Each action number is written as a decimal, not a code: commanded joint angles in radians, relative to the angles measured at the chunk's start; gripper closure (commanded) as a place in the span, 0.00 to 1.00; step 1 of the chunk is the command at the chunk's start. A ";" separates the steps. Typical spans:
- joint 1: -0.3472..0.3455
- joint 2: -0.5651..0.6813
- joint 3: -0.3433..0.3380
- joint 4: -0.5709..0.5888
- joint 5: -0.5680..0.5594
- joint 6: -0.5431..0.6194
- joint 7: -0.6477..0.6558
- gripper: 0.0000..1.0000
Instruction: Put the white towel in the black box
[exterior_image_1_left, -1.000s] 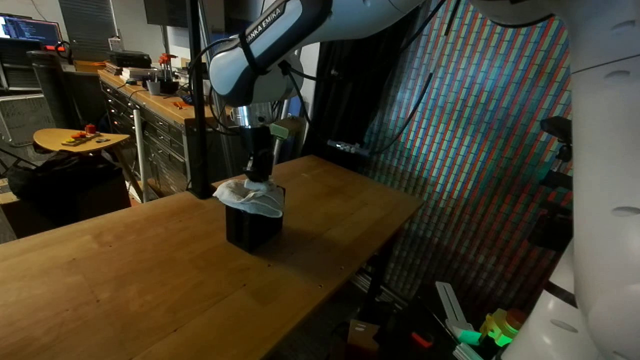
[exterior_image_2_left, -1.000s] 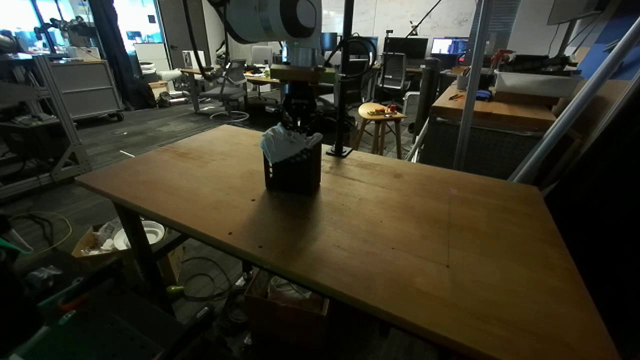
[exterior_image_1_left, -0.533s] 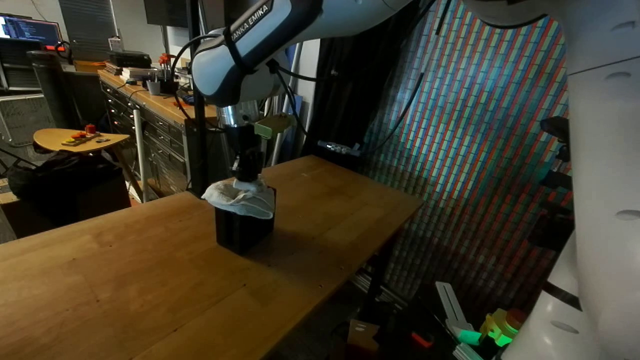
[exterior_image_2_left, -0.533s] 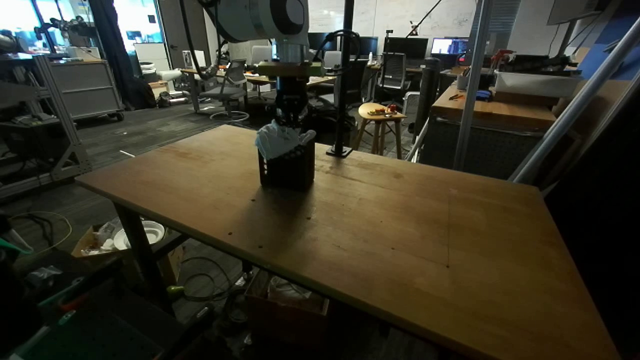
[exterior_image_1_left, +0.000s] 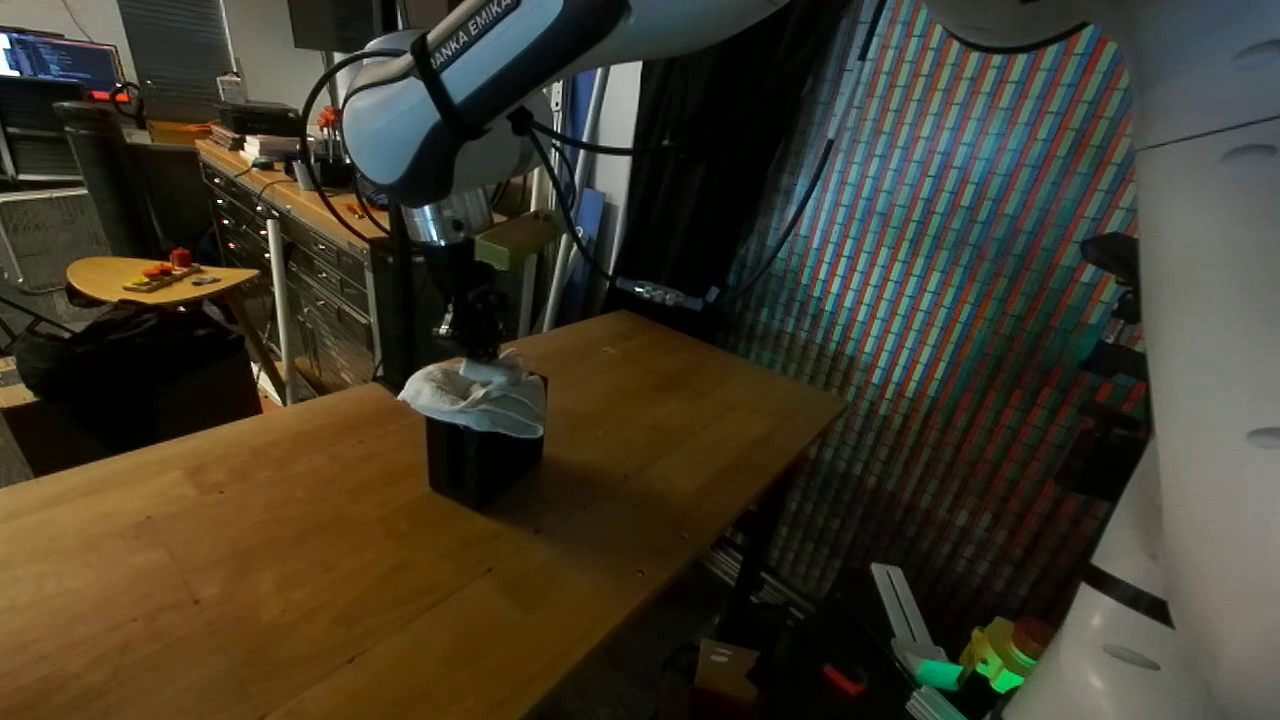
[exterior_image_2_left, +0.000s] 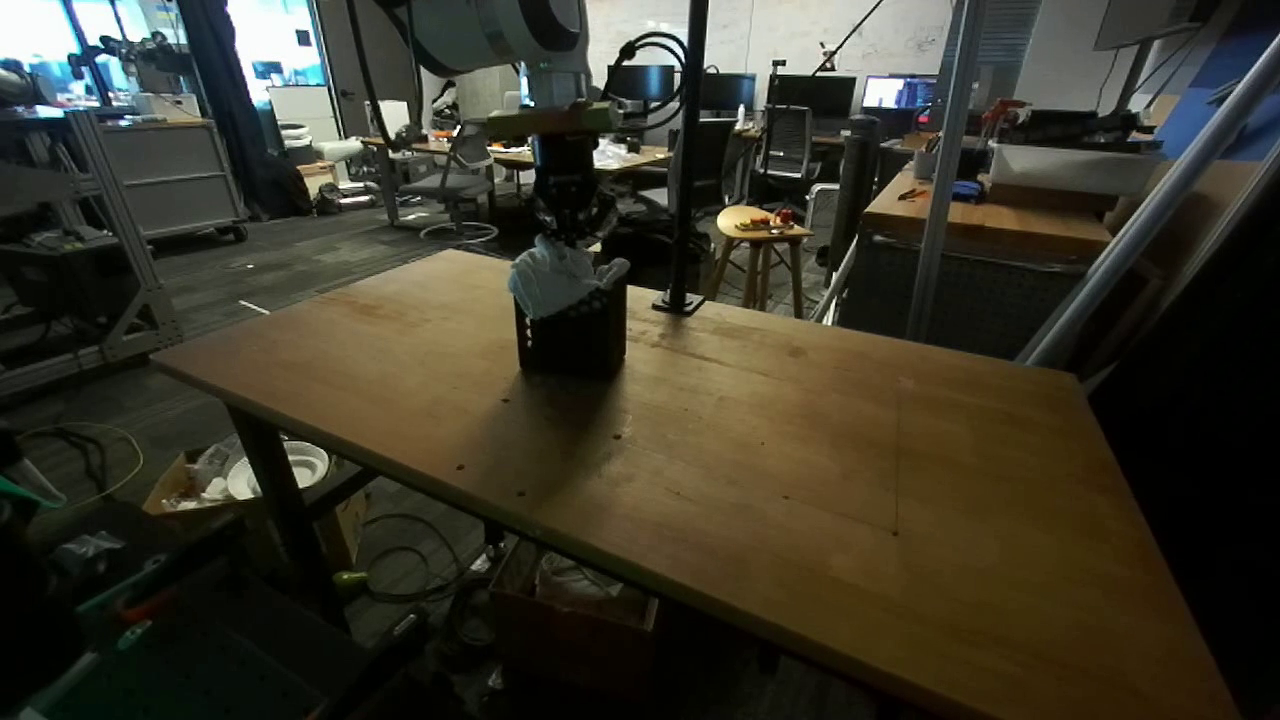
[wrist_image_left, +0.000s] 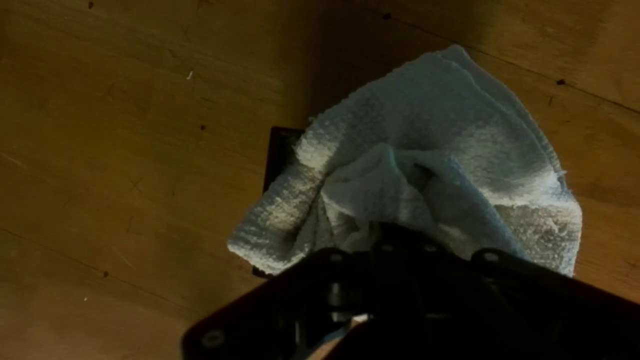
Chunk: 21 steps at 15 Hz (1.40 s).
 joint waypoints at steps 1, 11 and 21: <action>0.019 0.007 0.005 0.028 -0.007 -0.031 0.038 0.98; 0.014 0.052 0.028 0.008 0.052 0.026 0.045 0.98; -0.056 0.056 0.041 -0.176 0.250 0.260 0.019 0.98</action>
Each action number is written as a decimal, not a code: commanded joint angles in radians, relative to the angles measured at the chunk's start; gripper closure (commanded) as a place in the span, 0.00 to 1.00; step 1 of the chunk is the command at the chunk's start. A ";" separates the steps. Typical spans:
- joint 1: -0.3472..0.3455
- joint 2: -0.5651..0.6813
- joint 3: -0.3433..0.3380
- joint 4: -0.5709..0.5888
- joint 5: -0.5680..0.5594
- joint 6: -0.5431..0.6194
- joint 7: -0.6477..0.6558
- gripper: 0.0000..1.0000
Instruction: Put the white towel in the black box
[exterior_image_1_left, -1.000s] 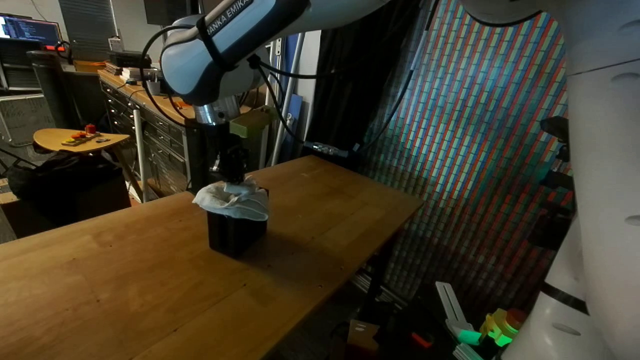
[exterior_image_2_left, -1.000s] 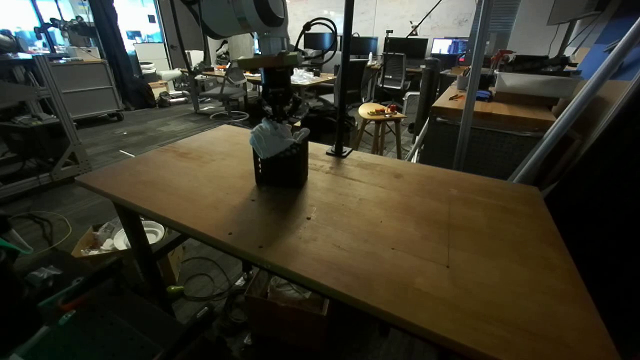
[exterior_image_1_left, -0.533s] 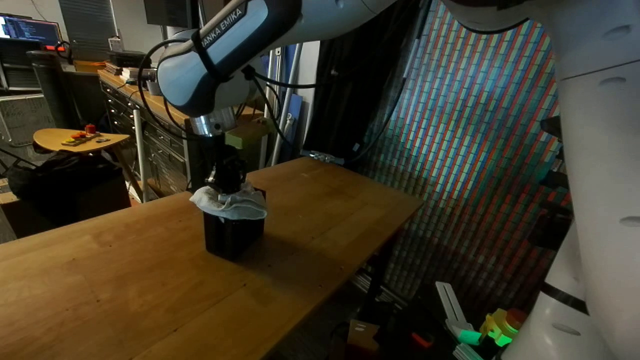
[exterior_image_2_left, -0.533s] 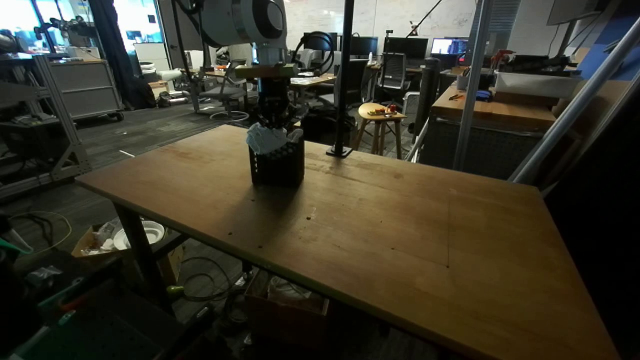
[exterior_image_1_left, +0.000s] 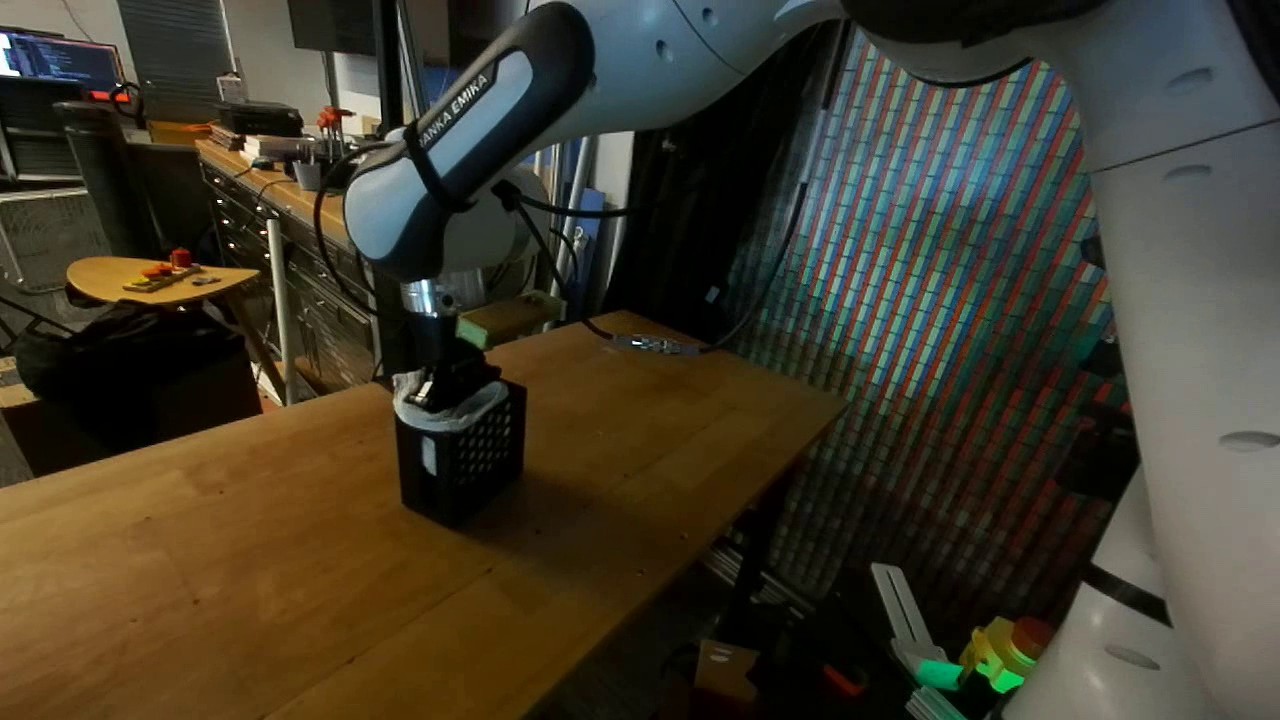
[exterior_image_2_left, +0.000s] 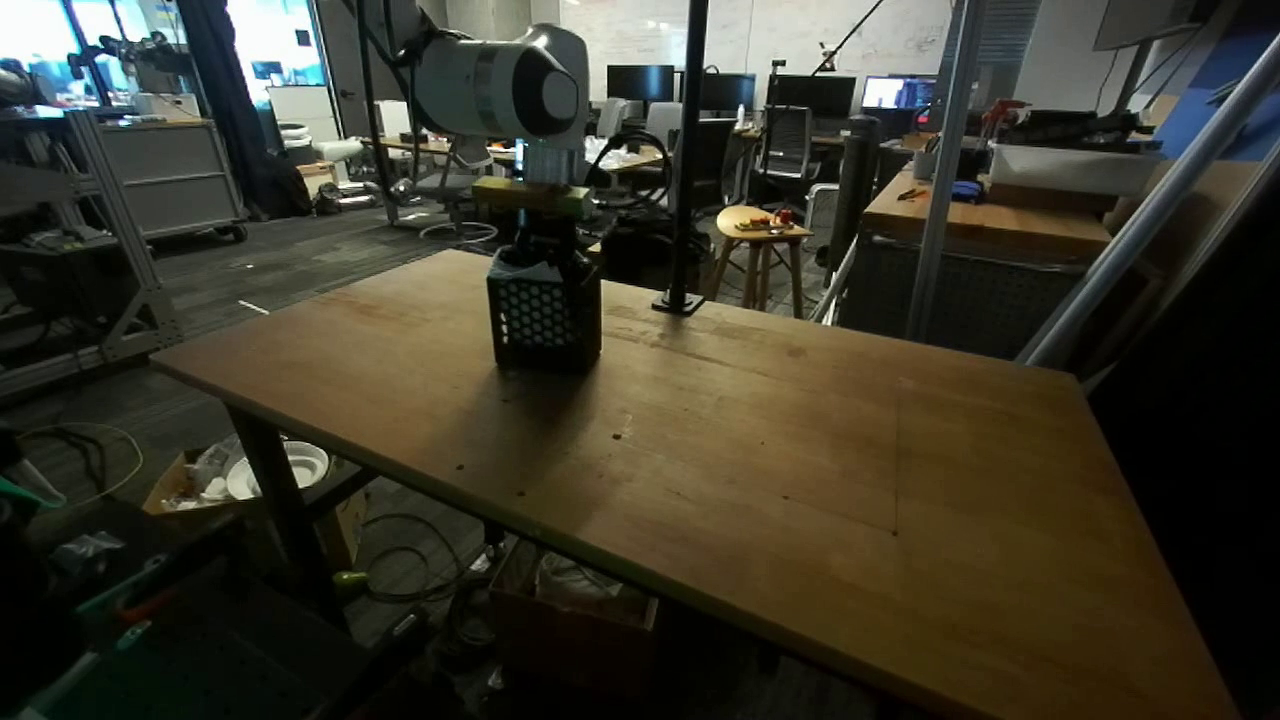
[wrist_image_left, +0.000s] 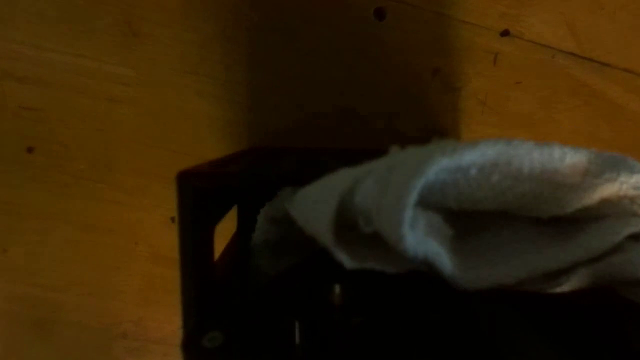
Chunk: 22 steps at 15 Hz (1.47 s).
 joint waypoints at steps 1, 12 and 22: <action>-0.058 -0.039 0.022 -0.125 0.098 0.128 -0.027 0.99; -0.081 -0.198 -0.029 -0.190 0.026 0.078 -0.038 0.92; -0.044 -0.275 -0.017 -0.109 -0.088 0.063 -0.036 0.96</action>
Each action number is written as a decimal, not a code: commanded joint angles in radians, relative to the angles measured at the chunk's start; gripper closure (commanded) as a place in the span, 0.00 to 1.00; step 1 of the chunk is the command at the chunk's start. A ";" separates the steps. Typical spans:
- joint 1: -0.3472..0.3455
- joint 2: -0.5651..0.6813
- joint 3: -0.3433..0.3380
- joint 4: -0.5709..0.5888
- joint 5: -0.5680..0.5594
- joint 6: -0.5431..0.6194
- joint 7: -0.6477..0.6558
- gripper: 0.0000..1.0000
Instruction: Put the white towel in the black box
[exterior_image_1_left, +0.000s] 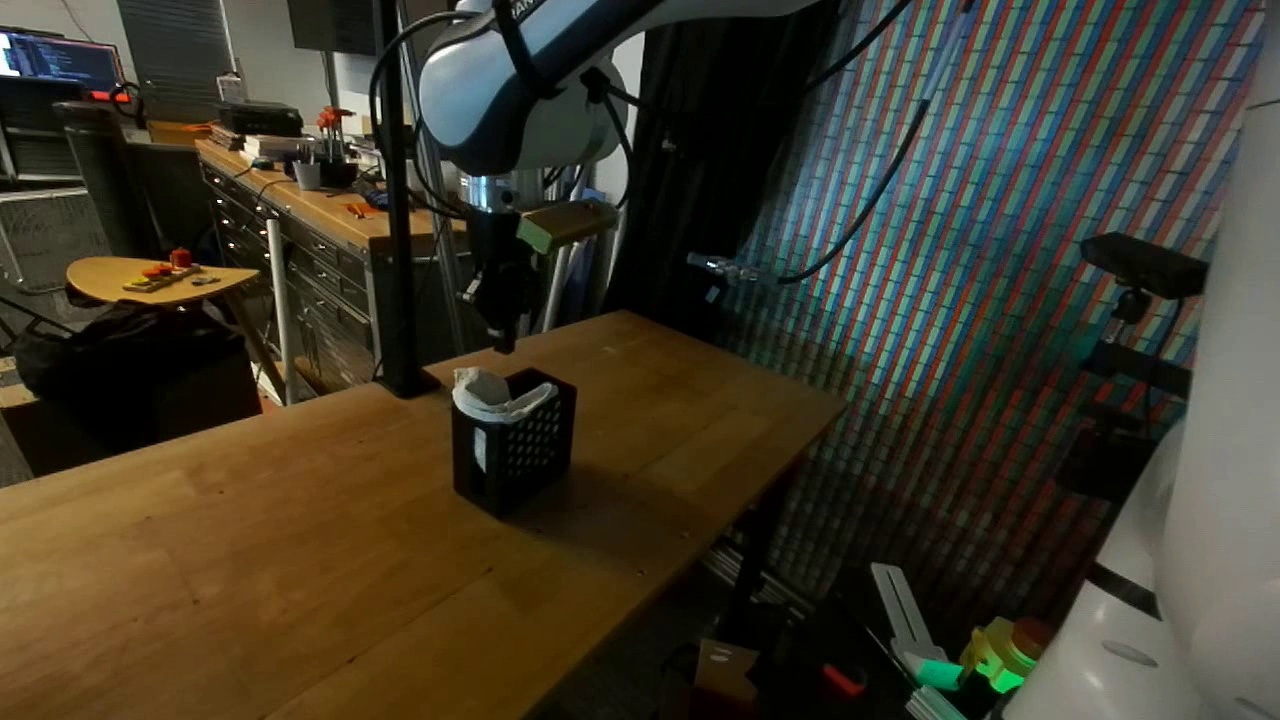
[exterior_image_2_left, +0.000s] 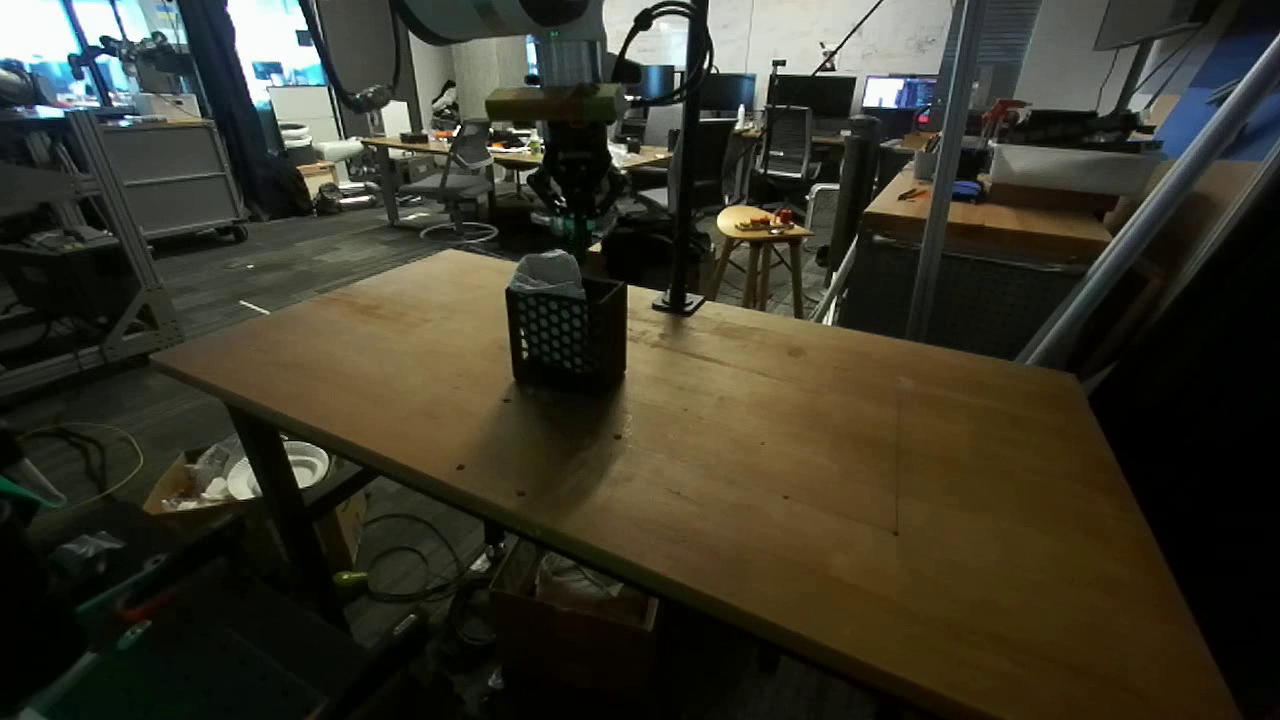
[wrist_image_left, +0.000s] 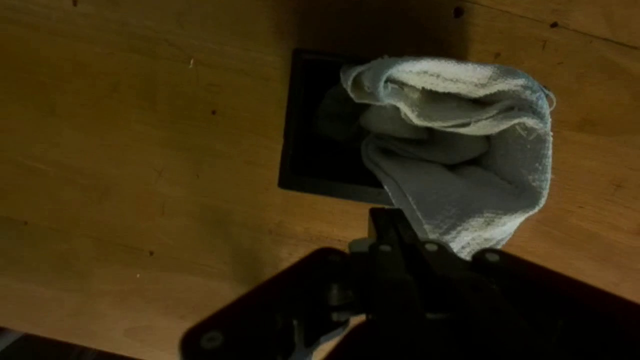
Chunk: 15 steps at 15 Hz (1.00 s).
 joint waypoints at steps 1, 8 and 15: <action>0.023 -0.007 0.005 0.027 -0.016 0.011 -0.010 0.97; 0.051 0.064 0.036 0.099 -0.004 0.048 -0.073 0.97; 0.048 0.168 0.066 0.203 0.005 0.053 -0.182 0.96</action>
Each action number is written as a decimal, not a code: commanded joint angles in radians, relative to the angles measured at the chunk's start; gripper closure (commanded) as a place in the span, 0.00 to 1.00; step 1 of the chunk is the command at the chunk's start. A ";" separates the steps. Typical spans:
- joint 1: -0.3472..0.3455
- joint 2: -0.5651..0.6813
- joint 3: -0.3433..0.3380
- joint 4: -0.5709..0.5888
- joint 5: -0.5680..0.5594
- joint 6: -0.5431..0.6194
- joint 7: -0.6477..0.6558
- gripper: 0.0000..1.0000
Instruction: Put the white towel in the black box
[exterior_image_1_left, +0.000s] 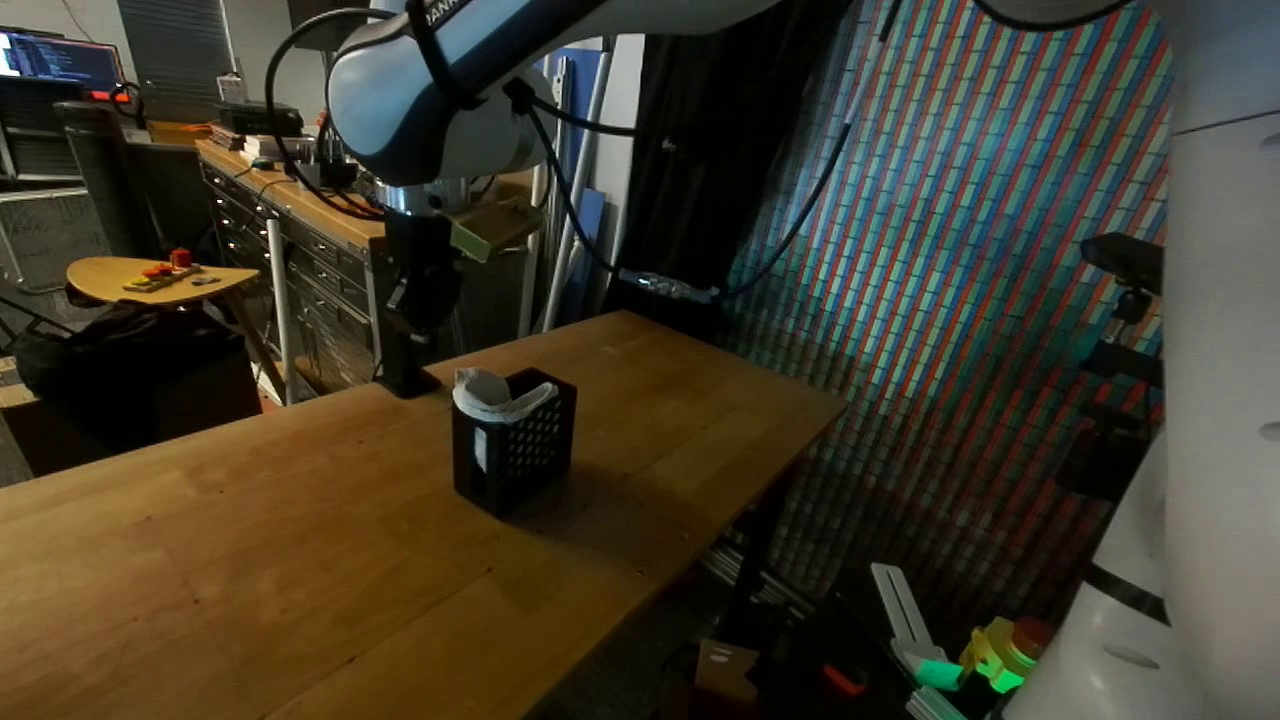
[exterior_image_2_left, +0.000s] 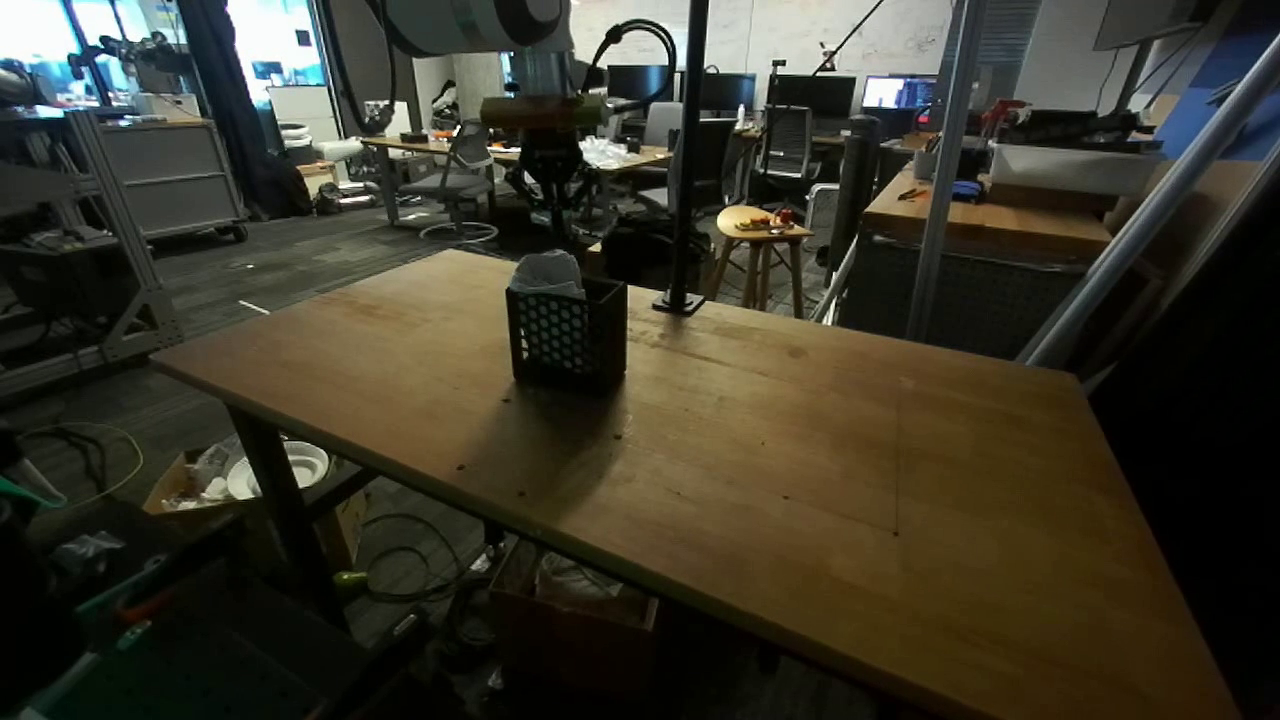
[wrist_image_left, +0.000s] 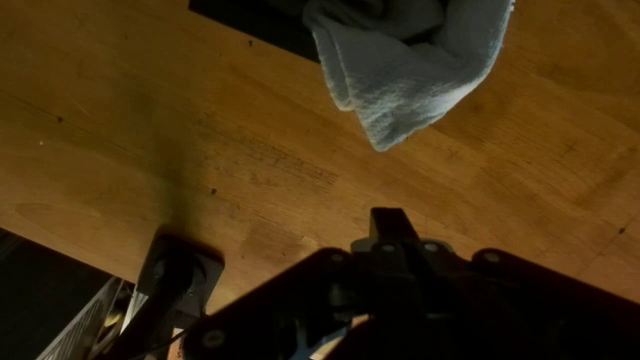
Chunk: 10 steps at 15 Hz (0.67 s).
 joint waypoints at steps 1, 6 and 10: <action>-0.006 0.057 0.014 0.070 0.009 0.010 -0.062 0.97; -0.026 0.082 0.020 0.061 0.032 0.045 -0.099 0.97; -0.047 0.086 0.021 0.042 0.050 0.066 -0.119 0.96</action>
